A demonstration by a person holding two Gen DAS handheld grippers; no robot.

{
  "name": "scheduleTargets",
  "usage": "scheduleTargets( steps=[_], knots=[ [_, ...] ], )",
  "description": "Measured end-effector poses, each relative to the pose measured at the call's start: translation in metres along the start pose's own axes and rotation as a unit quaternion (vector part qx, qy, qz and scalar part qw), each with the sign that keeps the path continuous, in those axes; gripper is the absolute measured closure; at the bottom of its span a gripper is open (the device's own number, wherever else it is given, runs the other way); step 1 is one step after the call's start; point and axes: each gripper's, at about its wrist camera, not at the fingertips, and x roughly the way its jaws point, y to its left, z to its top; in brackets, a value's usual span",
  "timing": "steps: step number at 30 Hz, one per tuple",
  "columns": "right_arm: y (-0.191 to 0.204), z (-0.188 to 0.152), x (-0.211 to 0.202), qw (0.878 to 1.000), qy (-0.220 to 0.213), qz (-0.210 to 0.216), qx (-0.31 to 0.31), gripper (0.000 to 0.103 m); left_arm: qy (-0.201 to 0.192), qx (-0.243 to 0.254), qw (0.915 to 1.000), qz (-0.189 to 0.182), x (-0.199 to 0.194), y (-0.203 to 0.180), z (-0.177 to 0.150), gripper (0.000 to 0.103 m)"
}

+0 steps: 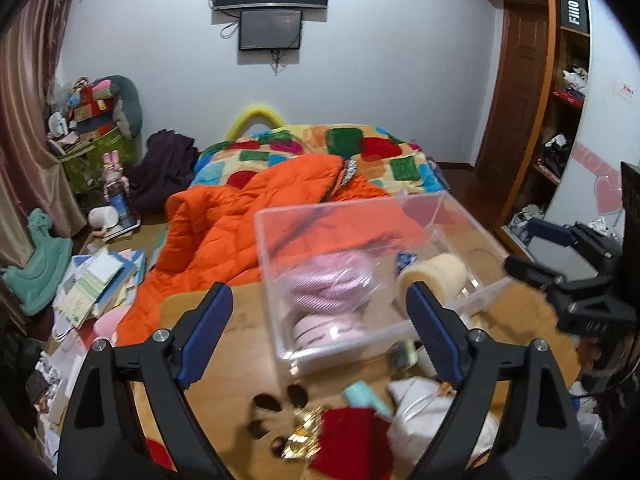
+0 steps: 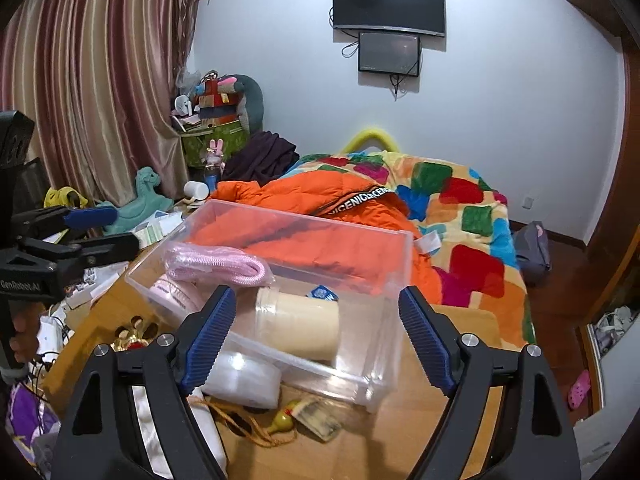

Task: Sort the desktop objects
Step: 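Grasp the red-and-gold pouch with the left tool while the right tool grasps the small beige bar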

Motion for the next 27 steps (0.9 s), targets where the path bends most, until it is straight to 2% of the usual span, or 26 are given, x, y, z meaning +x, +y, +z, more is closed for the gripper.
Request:
scheduleTargets(
  steps=[11, 17, 24, 27],
  knots=[
    [-0.014, -0.031, -0.011, 0.999, 0.02, -0.016, -0.019, 0.022, 0.053, -0.025, 0.9979, 0.026, 0.004, 0.034, -0.048, 0.013],
    [-0.021, -0.053, -0.016, 0.999, 0.027, -0.017, -0.026, 0.022, 0.08, -0.033, 0.9961, 0.017, 0.004, 0.04, -0.077, 0.013],
    [-0.031, -0.076, -0.003, 0.998, 0.066, 0.01, -0.015, 0.023, 0.113, -0.018, 0.9934, 0.007, 0.014, 0.032, -0.106, 0.013],
    [-0.029, -0.08, 0.007, 0.996, 0.081, 0.026, -0.018, 0.032, 0.123, -0.01, 0.9924, 0.002, 0.02, 0.026, -0.112, 0.013]
  ],
)
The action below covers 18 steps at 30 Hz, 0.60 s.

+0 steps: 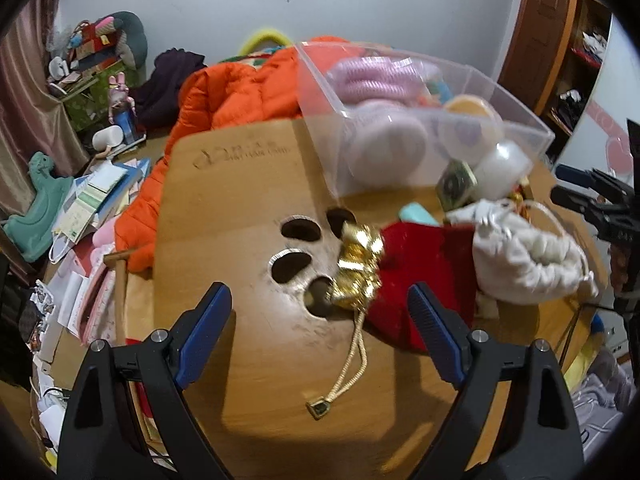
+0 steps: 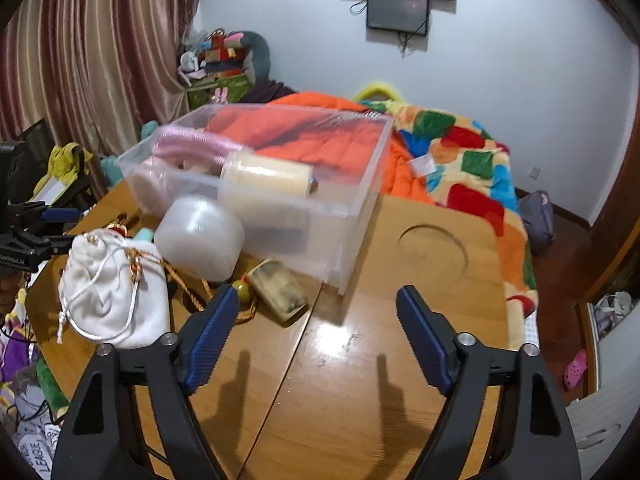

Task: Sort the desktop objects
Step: 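Grasp the red-and-gold pouch with the left tool while the right tool grasps the small beige bar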

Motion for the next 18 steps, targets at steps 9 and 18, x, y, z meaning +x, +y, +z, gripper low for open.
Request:
scheduleTargets(
  steps=[9, 18],
  knots=[
    [0.008, -0.002, 0.025, 0.999, 0.037, 0.034, -0.013, 0.046, 0.004, 0.029, 0.9995, -0.009, 0.013, -0.019, 0.002, 0.013],
    [0.006, 0.0, 0.037, 0.997, 0.051, 0.048, -0.017, 0.05, -0.014, 0.062, 0.998, -0.009, 0.016, -0.034, 0.004, 0.034]
  ],
)
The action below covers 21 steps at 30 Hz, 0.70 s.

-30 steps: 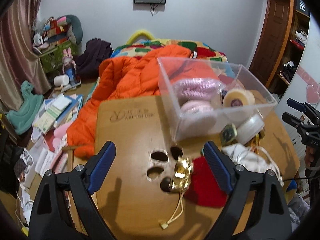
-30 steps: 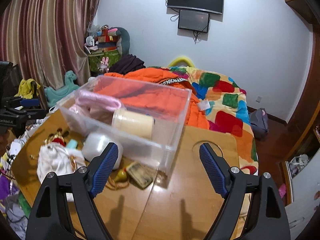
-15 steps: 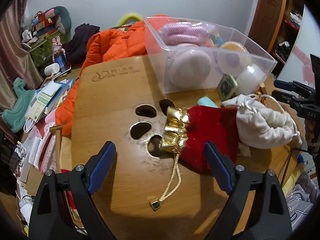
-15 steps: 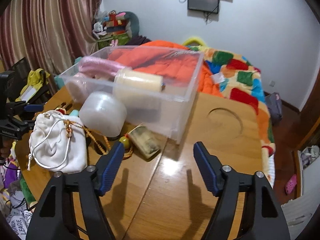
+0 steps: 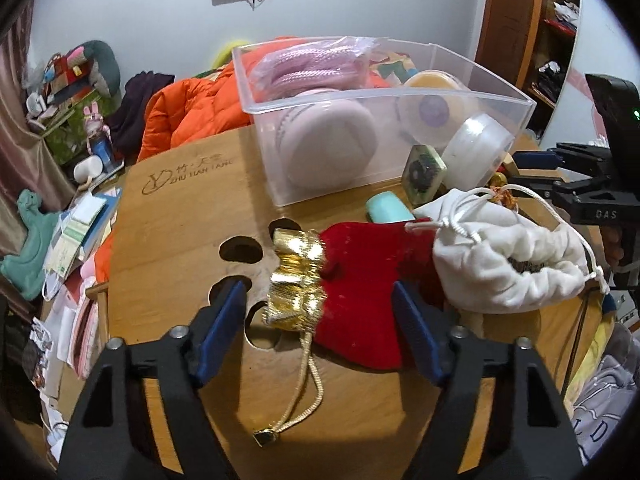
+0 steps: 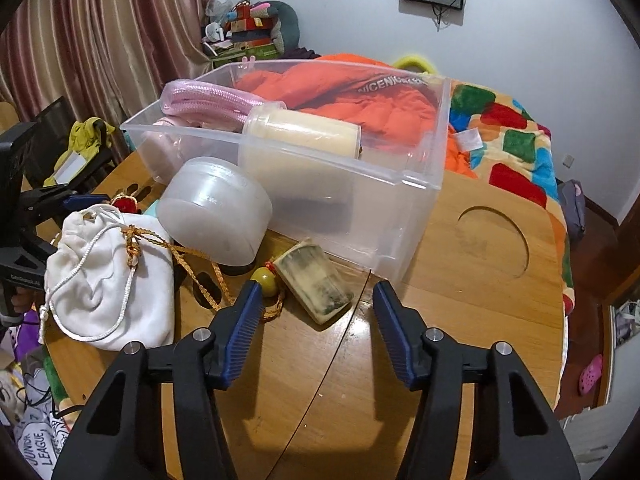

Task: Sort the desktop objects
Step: 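Grasp the red-and-gold pouch with the left tool while the right tool grasps the small beige bar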

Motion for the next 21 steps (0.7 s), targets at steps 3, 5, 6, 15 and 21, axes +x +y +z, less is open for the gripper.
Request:
scheduleTargets(
  steps=[3, 5, 6, 15, 21],
  knots=[
    [0.0, 0.0, 0.004, 1.0, 0.003, 0.002, -0.001, 0.057, -0.004, 0.005, 1.0, -0.004, -0.002, -0.003, 0.0, 0.045],
    [-0.001, 0.002, 0.008, 1.0, 0.006, 0.008, 0.0, 0.061, -0.006, 0.005, 1.0, -0.003, -0.002, -0.005, 0.0, 0.049],
    [-0.001, 0.002, 0.009, 1.0, 0.003, 0.005, -0.001, 0.061, -0.009, 0.002, 1.0, -0.001, -0.003, -0.004, 0.0, 0.052],
    [0.0, 0.0, 0.004, 1.0, -0.003, 0.006, -0.008, 0.075, -0.02, -0.057, 0.9982, 0.006, -0.01, 0.018, -0.006, 0.076],
    [0.001, -0.008, -0.008, 1.0, -0.013, 0.009, -0.006, 0.077, -0.034, -0.082, 0.996, 0.001, -0.022, 0.025, -0.008, 0.078]
  ],
)
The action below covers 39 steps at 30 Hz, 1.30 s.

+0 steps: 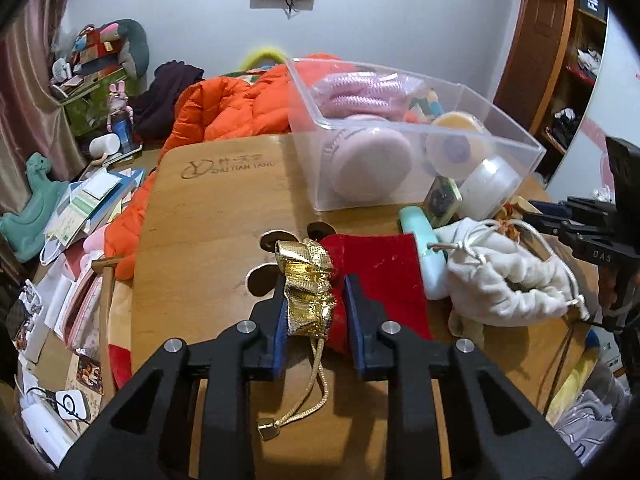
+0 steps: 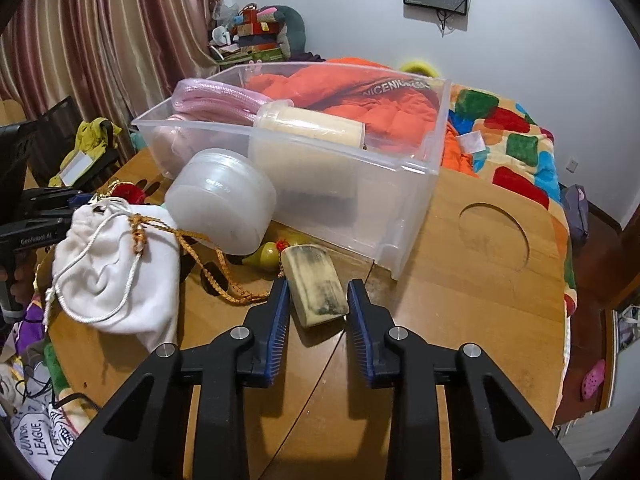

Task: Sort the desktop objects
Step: 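Grasp the red-and-gold pouch with the left tool while the right tool grasps the small beige bar, then carry the pouch and beige bar into the clear bin and open both tools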

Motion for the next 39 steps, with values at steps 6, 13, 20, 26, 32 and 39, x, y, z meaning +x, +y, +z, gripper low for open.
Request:
scheduleTargets(
  steps=[6, 13, 20, 26, 32, 39],
  knots=[
    [-0.001, -0.001, -0.016, 1.0, -0.015, 0.013, 0.008, 0.093, -0.018, -0.02, 0.9996, -0.009, -0.013, 0.006, 0.004, 0.079],
    [0.0, -0.005, -0.021, 1.0, -0.017, 0.008, 0.007, 0.093, -0.053, -0.025, 0.9983, -0.005, -0.035, 0.007, 0.013, 0.079],
    [-0.001, 0.0, -0.034, 0.999, -0.034, 0.007, 0.013, 0.093, -0.077, -0.027, 0.9966, -0.01, -0.048, 0.004, 0.027, 0.079],
    [-0.001, 0.011, -0.048, 0.998, -0.055, 0.004, 0.011, 0.093, -0.098, -0.024, 0.9948, -0.01, -0.056, -0.002, 0.041, 0.079],
    [0.003, 0.021, -0.062, 0.997, -0.073, 0.001, -0.003, 0.093, -0.115, -0.009, 0.9933, -0.009, -0.059, -0.014, 0.061, 0.079],
    [0.004, 0.033, -0.069, 0.996, -0.09, -0.004, -0.013, 0.093, -0.135, 0.005, 0.9907, -0.008, -0.058, -0.027, 0.089, 0.079]
  ],
)
